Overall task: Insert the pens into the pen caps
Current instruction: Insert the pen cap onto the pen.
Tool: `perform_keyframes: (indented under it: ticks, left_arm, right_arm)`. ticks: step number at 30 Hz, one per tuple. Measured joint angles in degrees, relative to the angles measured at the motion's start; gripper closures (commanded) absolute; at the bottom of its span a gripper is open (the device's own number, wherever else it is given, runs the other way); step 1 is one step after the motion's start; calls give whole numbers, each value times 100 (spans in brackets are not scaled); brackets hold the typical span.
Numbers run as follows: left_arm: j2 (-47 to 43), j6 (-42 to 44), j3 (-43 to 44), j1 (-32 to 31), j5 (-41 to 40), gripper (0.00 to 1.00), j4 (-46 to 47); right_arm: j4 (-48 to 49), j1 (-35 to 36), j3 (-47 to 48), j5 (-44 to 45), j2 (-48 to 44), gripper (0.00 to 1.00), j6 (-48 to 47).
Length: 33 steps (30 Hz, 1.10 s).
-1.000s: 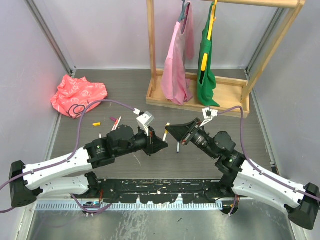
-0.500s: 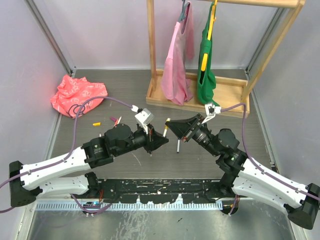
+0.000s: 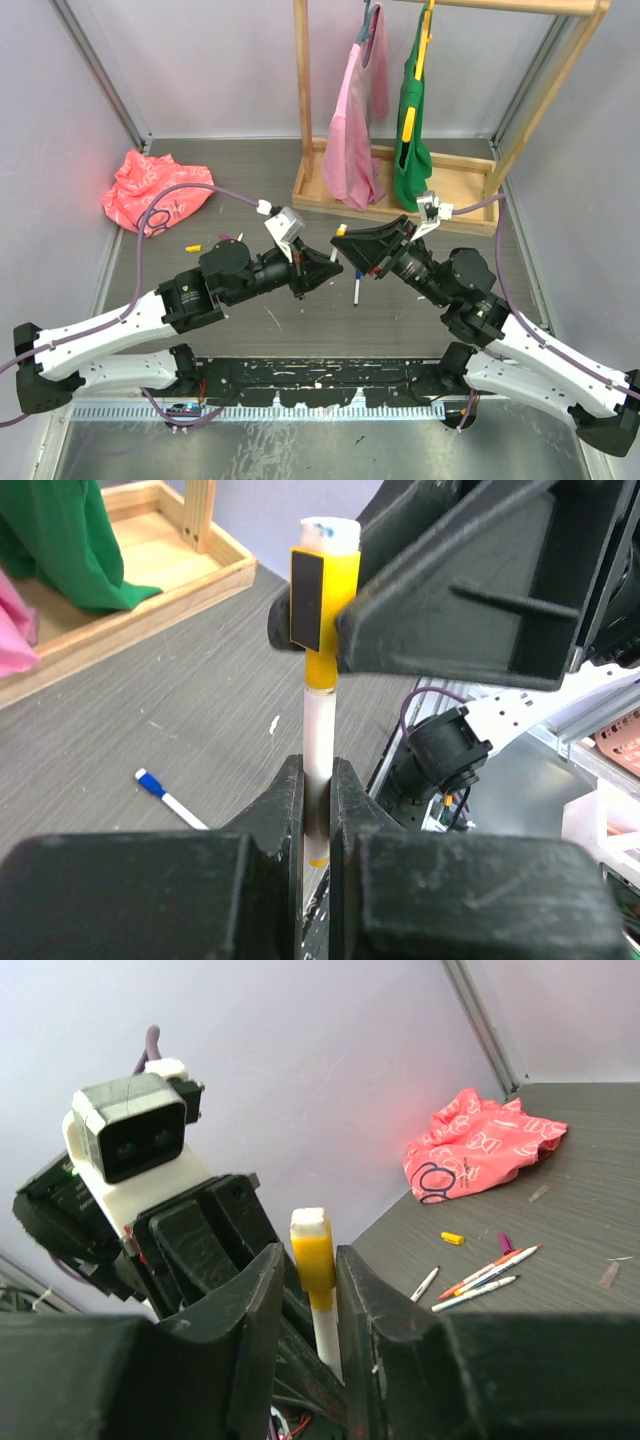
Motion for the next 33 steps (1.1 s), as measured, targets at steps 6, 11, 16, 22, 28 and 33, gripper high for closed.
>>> perform_keyframes:
  ticks: [6,11,16,22,28,33]
  left_arm:
    - [-9,63,13,11,52,100,177]
    - [-72,63,13,20,76,100,188]
    - [-125,57,13,20,188,100,229]
    - [-122,39,13,24,376,100,227]
    - [-120,35,13,24,487,100,229]
    - [-114,35,13,24,520,100,227]
  right_arm:
    - [-341,79,258,-190,-4,52,-240]
    - [-699,98,466,-197,-46,43,-426]
    - [-898,98,713,-61,-68,37,-584]
    - [-1019,98,931,138,33,36,-702]
    - [-1027,98,1117,164,299,42,-756]
    - [-1071,98,1117,157,382,55,-752]
